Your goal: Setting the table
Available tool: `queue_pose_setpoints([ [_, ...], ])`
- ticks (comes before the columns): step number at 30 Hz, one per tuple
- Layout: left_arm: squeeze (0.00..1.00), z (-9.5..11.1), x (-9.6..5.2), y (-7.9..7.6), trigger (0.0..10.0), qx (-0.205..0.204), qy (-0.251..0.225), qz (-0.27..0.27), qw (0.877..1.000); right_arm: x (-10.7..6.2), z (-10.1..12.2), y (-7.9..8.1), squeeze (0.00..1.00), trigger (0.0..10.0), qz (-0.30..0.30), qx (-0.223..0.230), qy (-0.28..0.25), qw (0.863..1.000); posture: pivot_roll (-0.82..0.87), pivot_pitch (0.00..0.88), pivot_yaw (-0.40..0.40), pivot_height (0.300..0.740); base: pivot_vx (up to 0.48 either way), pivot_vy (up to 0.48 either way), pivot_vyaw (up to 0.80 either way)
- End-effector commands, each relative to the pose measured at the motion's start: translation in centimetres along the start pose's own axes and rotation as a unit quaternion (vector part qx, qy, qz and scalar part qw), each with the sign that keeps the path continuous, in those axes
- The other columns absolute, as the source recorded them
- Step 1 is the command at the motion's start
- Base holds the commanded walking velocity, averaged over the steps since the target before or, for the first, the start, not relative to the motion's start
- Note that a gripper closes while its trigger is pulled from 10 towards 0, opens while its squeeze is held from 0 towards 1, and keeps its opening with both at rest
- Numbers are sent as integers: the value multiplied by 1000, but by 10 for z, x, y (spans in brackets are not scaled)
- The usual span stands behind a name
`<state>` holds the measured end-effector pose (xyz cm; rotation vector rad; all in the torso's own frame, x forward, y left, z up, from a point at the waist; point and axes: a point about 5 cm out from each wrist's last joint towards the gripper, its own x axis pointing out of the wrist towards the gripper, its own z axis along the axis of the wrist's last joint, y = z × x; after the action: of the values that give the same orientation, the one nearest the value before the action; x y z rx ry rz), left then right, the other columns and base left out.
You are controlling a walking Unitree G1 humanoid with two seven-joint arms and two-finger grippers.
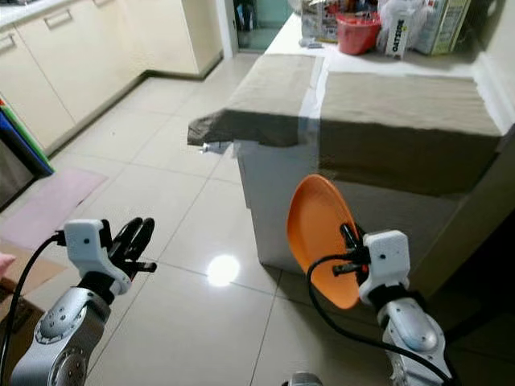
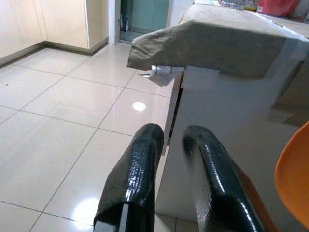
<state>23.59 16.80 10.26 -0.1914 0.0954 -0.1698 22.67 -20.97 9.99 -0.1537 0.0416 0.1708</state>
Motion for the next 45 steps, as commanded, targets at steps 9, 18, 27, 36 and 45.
queue_pose_setpoints([
  [9, 0, 9, 8, -4, 10000, -10, -22, 9, 1000, 20, 20, 11, 0, 0, 3, -4, -48, 999, -258, 0, 93, 740, 0, 0, 0],
  [18, 0, 14, 9, -4, 10000, -14, -31, 19, 999, 33, 30, 14, 0, 0, 8, 0, -70, 997, -228, 0, 87, 740, 0, 0, 0],
  [27, 0, 18, 8, -4, 10000, -7, -34, 19, 999, 45, 31, 19, 0, 0, 3, 15, -74, 997, -199, 0, 89, 740, 0, 0, 0],
  [36, 0, 18, 7, -4, 10000, -3, -34, 21, 999, 47, 27, 21, 0, 0, 8, 15, -70, 997, -197, 0, 85, 740, 0, 0, 0],
  [45, 0, 17, 12, -7, 10000, -7, -34, 17, 999, 48, 31, 18, 0, 0, 9, 14, -78, 997, -208, 0, 77, 740, 0, 0, -249],
])
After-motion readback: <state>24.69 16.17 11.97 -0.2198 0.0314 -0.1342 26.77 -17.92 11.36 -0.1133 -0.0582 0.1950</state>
